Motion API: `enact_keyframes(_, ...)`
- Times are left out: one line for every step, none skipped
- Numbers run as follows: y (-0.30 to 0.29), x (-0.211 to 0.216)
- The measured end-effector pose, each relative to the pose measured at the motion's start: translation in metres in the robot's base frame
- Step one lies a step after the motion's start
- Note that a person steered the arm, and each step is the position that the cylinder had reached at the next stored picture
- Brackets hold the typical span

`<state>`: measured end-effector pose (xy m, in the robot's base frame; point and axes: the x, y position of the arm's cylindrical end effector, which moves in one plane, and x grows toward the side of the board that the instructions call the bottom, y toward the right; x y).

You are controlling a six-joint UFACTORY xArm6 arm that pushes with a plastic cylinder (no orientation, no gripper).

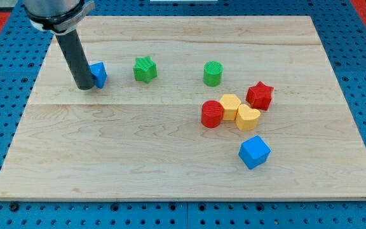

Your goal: Move the blue cube towards right side of red star

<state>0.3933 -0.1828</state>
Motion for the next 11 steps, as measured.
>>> enact_keyframes(0.008, -0.014)
enact_keyframes(0.016, -0.019)
enact_keyframes(0.011, 0.038)
enact_keyframes(0.067, 0.116)
enact_keyframes(0.135, 0.171)
enact_keyframes(0.218, 0.179)
enact_keyframes(0.297, 0.172)
enact_keyframes(0.338, 0.167)
enact_keyframes(0.343, 0.133)
enact_keyframes(0.366, 0.108)
enact_keyframes(0.388, 0.086)
